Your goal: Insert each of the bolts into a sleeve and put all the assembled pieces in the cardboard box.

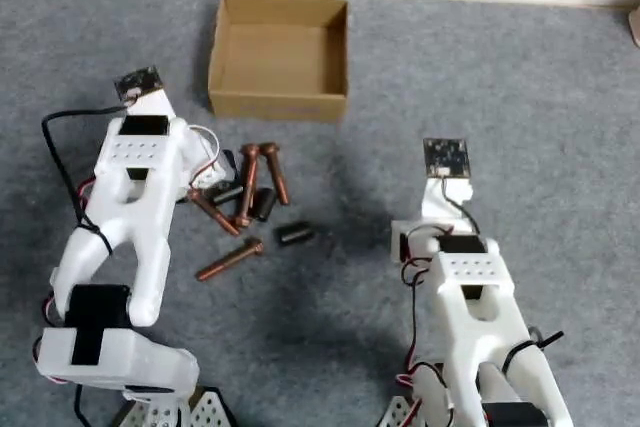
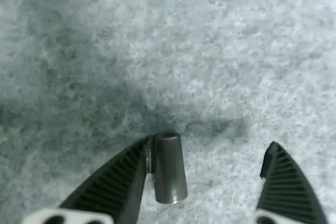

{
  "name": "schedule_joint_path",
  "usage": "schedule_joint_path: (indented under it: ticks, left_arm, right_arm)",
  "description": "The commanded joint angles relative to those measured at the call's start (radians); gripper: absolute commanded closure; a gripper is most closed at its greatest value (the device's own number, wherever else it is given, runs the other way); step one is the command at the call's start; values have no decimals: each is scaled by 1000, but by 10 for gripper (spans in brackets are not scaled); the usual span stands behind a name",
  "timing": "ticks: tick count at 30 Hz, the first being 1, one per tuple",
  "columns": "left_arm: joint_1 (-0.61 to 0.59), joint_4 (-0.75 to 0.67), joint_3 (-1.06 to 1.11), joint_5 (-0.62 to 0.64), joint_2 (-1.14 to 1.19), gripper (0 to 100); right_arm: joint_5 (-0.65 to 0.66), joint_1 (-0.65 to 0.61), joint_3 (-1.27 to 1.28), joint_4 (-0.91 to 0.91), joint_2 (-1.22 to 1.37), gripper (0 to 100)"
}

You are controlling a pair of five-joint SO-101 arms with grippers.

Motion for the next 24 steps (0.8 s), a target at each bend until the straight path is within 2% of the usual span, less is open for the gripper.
schedule_joint_path:
  ticks: [1,5,9,15,19,24]
  left_arm:
    - [-19,11,27,87,18,737]
    - [-18,11,30,196,82,737]
    - [-21,11,12,252,119,737]
    - [-41,-17,5,258,193,737]
    - [-7,-14,5,258,220,737]
    - [30,81,-50,256,220,737]
  right_arm:
    - [-5,10,-4,-28,-25,698]
    - [-5,10,-4,-28,-25,698]
    - [-5,10,-4,-39,-25,698]
    - [-5,10,-1,-53,-25,698]
    - [-5,10,-1,-54,-25,698]
    - [-5,12,-1,-56,-25,698]
